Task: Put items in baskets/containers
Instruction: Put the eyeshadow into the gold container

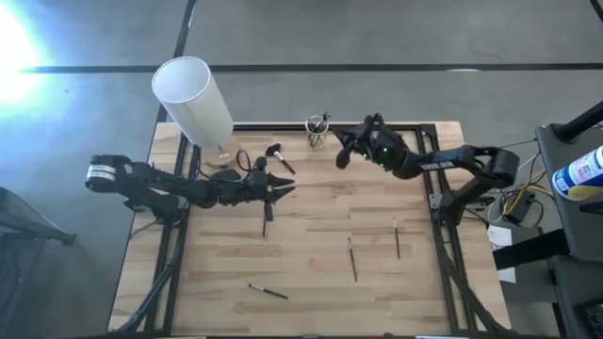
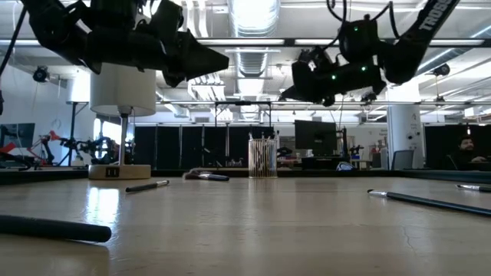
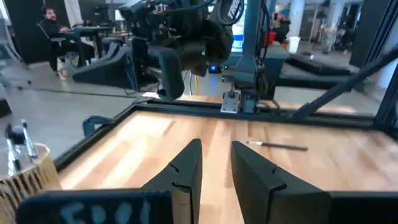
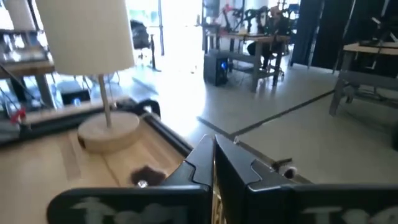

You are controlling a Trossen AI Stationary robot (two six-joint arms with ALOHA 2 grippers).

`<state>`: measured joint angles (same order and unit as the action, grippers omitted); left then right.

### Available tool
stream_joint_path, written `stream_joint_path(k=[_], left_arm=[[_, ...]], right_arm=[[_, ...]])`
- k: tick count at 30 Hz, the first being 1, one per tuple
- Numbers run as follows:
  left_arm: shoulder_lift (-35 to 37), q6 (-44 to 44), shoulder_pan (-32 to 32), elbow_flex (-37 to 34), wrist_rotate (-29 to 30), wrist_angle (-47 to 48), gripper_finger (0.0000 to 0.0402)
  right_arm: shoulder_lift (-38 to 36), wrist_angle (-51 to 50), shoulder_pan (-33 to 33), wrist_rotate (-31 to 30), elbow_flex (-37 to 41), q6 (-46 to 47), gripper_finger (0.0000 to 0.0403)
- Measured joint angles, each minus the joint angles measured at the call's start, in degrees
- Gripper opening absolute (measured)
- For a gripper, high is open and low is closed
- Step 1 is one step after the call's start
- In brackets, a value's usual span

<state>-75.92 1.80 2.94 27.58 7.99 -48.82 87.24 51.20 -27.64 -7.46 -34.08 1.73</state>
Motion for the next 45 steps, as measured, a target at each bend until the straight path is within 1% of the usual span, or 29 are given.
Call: stream_joint_path(k=[2, 5, 8, 10, 13, 16, 18, 21, 24, 26, 28, 30, 32, 35, 37, 40, 45], left_arm=[[-0.12, 2.39, 0.21, 0.57, -1.42, 1.00, 0.0078], [-1.10, 2.42, 0.35, 2.10, -5.51, 3.17, 0.0078], [-3.14, 0.43, 0.31, 4.66, -5.90, 7.20, 0.0078], [-5.18, -1.89, 0.33, 6.37, -4.93, 7.95, 0.0076], [-8.56, -4.19, 0.34, 8.98, -4.63, 7.89, 0.0056], [-11.16, -4.03, 0.33, 11.40, -4.68, 8.98, 0.0014], [-12.46, -3.13, 0.33, 12.25, -4.68, 9.06, 0.0006], [-13.38, -0.50, 0.34, 13.11, -4.66, 10.66, 0.0001], [-12.03, 3.56, 0.92, 14.85, -3.07, 19.28, 0.0002], [-10.75, 7.70, 1.42, 16.84, -1.08, 27.93, 0.0002], [-9.58, 9.67, 1.75, 19.03, 0.13, 38.61, 0.0003], [-9.31, 12.13, 1.73, 21.10, 2.58, 46.91, 0.0010], [-9.33, 14.75, 1.72, 22.46, 5.72, 54.44, 0.0025], [-10.02, 19.02, 2.11, 23.76, 8.24, 61.78, 0.0056], [-10.63, 21.58, 2.70, 23.76, 8.71, 64.19, 0.0076], [-11.53, 25.50, 3.96, 23.35, 8.56, 64.67, 0.0099], [-14.05, 30.55, 6.16, 22.70, 8.46, 67.26, 0.0117]], right_arm=[[-1.28, 0.07, 0.01, 0.18, -0.02, 1.96, 0.0008], [-1.92, 0.19, 0.03, 0.44, -0.98, 5.14, 0.0008], [-1.90, -0.04, 0.02, 0.46, -2.21, 5.74, 0.0008], [-1.83, -0.04, 0.02, 0.38, -3.07, 5.62, 0.0008], [-1.77, -2.05, 0.05, 0.24, -4.06, 6.02, 0.0008], [-2.09, -5.06, 0.02, 2.34, -4.59, 4.50, 0.0008], [-2.15, -7.80, 0.05, 2.96, -4.83, 3.76, 0.0008], [-2.22, -15.61, 0.03, 3.02, -5.03, 2.58, 0.0008], [-1.99, -20.25, 0.02, 2.95, -4.54, 1.64, 0.0008], [-1.95, -20.63, 0.12, 2.95, -3.26, 1.30, 0.0008], [-1.90, -19.52, 0.44, 2.93, -1.89, 1.29, 0.0008], [-2.01, -17.52, 0.96, 2.93, -0.19, 1.28, 0.0008], [-2.01, -14.64, 1.77, 2.81, 1.87, 1.38, 0.0008], [-2.01, -9.29, 3.00, 2.88, 5.43, 2.08, 0.0008], [-2.03, -5.70, 3.44, 2.88, 7.52, 2.11, 0.0008], [-2.15, -3.40, 3.47, 2.87, 9.13, 2.19, 0.0008], [-2.66, -2.81, 3.50, 2.83, 10.12, 2.17, 0.0008]])
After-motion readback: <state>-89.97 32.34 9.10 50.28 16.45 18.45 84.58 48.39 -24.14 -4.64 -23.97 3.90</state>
